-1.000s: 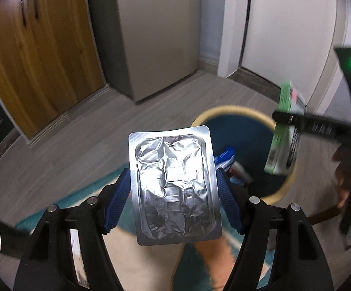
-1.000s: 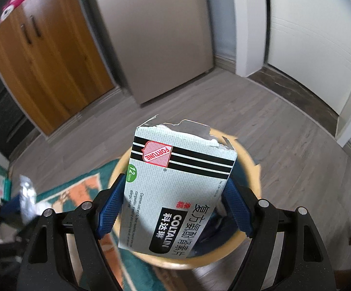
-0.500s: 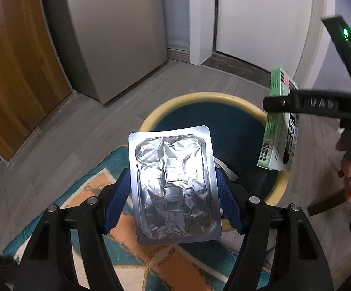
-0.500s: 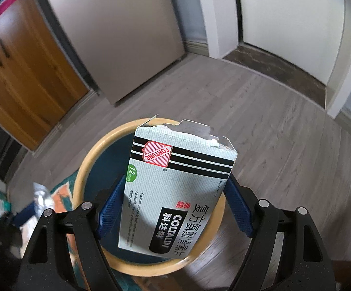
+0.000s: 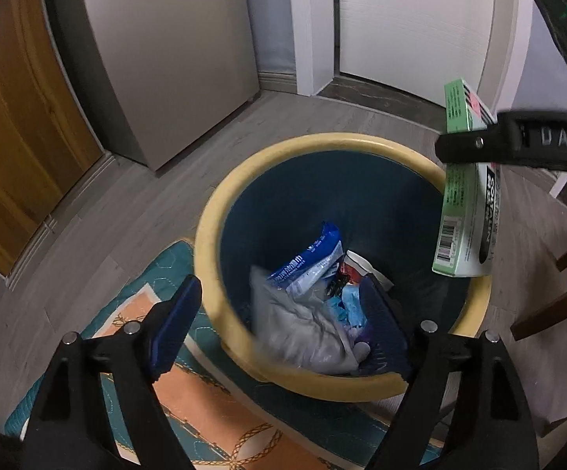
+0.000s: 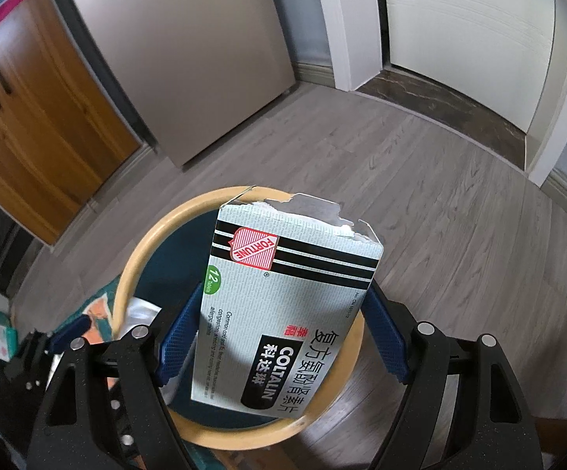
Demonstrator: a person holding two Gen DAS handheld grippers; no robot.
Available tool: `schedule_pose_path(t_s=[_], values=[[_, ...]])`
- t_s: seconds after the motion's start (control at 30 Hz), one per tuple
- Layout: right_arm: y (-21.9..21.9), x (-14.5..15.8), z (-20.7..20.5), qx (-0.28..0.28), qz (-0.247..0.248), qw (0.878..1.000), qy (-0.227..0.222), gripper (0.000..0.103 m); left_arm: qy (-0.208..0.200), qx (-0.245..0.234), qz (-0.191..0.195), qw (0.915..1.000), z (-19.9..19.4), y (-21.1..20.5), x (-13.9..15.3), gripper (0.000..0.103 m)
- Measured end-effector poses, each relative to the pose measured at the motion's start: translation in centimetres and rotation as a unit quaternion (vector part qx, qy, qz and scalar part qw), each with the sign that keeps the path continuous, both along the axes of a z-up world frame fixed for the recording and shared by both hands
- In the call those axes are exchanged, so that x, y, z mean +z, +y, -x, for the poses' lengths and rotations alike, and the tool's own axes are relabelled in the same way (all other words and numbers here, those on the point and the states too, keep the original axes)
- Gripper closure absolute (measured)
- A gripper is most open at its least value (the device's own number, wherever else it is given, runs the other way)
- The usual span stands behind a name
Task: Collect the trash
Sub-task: 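Carry the foil tray and medicine box over the bin and open both tools, then move both open tools back over the mat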
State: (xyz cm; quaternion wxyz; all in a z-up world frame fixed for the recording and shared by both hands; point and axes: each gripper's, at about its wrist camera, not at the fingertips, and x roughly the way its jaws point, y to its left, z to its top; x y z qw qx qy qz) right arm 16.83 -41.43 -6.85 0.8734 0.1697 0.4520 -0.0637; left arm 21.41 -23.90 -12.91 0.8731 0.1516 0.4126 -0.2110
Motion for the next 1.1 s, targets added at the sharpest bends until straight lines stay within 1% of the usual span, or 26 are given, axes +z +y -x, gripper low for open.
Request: schedule_pose_path(t_s=[0.13, 0.33, 0.43, 0.5, 0.6, 0.73, 0.87, 1.1], values=[[1.0, -0.6, -0.4, 0.017, 0.008, 1.0, 0.002, 0.024, 0.004, 0.018, 0.011, 0.9998, -0.3, 1.7, 0.4, 0.021], [2.8, -0.9, -1.0, 0.048, 0.017, 0.999, 0.01, 0.023, 0.008, 0.038, 0.007, 0.9992, -0.3, 3.8, 0.5, 0.021], [3.2, -0.8, -1.1, 0.056, 0.021, 0.998, 0.01, 0.016, 0.01, 0.048, 0.01, 0.9988, -0.4, 4.5, 0.6, 0.021], [3.2, -0.6, -1.1, 0.058, 0.027, 0.998, 0.007, 0.015, 0.008, 0.05, 0.01, 0.9987, -0.4, 4.8, 0.7, 0.021], [3.1, -0.4, -1.0, 0.055, 0.021, 0.998, 0.004, 0.014, 0.004, 0.05, 0.012, 0.9987, -0.2, 5.1, 1.0, 0.021], [3.4, 0.4, -0.6, 0.058, 0.022, 0.998, -0.005, 0.01, 0.0, 0.051, 0.016, 0.9986, 0.6, 5.6, 1.8, 0.02], [4.1, 1.3, -0.2, 0.064, 0.016, 0.998, -0.011, 0.006, -0.008, 0.057, 0.016, 0.9982, 1.5, 6.6, 2.6, 0.016], [6.0, 3.4, 2.0, 0.066, 0.015, 0.997, -0.022, 0.005, -0.014, 0.085, 0.028, 0.9959, 4.9, 10.1, 4.9, 0.013]])
